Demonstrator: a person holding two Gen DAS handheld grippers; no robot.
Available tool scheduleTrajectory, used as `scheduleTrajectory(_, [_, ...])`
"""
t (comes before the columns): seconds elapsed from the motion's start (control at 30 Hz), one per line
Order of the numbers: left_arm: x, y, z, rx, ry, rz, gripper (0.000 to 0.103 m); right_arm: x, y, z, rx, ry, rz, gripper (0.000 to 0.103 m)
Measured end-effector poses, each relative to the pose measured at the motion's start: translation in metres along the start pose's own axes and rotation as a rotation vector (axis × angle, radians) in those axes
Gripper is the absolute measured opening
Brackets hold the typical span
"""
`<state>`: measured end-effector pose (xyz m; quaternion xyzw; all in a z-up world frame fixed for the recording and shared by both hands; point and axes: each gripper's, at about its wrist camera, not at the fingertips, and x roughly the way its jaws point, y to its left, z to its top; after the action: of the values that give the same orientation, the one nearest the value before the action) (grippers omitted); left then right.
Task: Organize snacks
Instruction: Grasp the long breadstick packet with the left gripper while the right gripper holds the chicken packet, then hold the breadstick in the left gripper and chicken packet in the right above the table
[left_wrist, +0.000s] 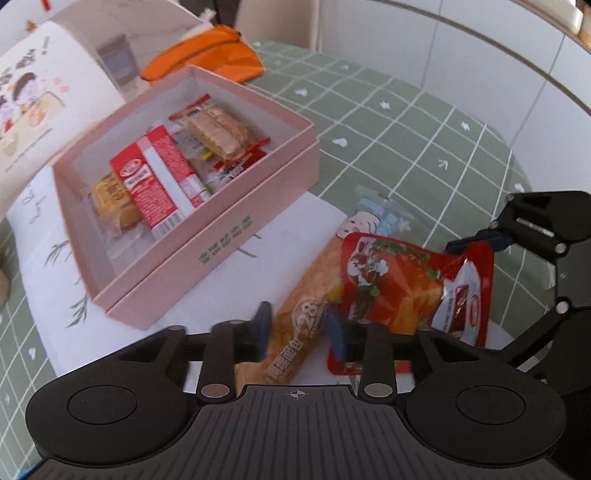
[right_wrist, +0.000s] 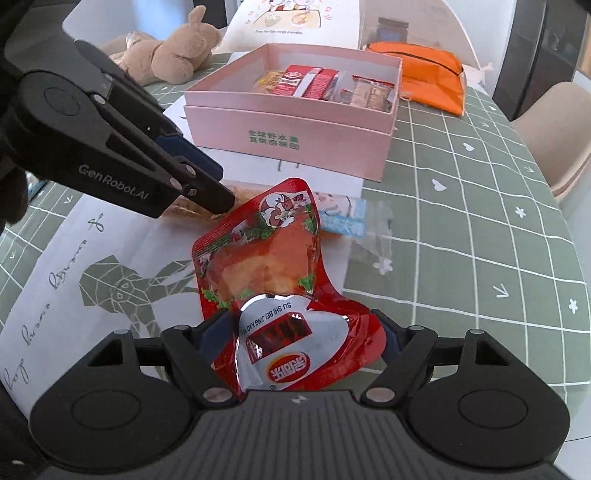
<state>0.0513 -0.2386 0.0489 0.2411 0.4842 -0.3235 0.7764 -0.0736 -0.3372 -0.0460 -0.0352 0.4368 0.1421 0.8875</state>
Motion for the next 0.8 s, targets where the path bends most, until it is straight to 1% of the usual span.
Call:
scheduleTrajectory(0.07, [0.007,-0.001,0.004,0.031,0.033,-0.010,0.047,-0.001,-0.002,-0.002,0.022,0.006,-0.016,0.082])
scheduleTrajectory(0.13, [0.010,-0.005,0.005,0.087,0.045,-0.005,0.048,-0.003,-0.002,-0.005,0.054,0.009,-0.040,0.084])
scheduleTrajectory(0.17, [0.010,-0.006,0.003,0.098,0.041,-0.003,0.046,-0.003,-0.001,-0.006,0.067,0.009,-0.051,0.084])
scheduleTrajectory(0.23, [0.005,-0.004,-0.003,0.080,0.032,-0.003,0.042,-0.006,0.003,-0.010,0.092,0.013,-0.078,0.084])
scheduleTrajectory(0.3, [0.000,0.002,-0.014,0.020,0.020,-0.017,0.040,-0.007,0.006,-0.013,0.122,0.017,-0.103,0.084])
scheduleTrajectory(0.43, [-0.017,0.028,-0.053,-0.138,-0.030,-0.041,0.039,-0.009,0.011,-0.016,0.192,0.010,-0.145,0.087])
scheduleTrajectory(0.5, [-0.029,0.043,-0.076,-0.219,-0.042,-0.035,0.039,-0.010,0.014,-0.018,0.226,-0.002,-0.162,0.088])
scheduleTrajectory(0.6, [-0.044,0.055,-0.108,-0.314,-0.051,-0.017,0.039,-0.007,0.024,-0.019,0.255,-0.018,-0.191,0.094])
scheduleTrajectory(0.7, [-0.055,0.060,-0.133,-0.392,-0.069,-0.025,0.039,-0.005,0.031,-0.014,0.255,-0.013,-0.184,0.094])
scheduleTrajectory(0.8, [-0.059,0.062,-0.144,-0.430,-0.086,-0.038,0.040,-0.005,0.033,-0.006,0.231,-0.009,-0.150,0.093])
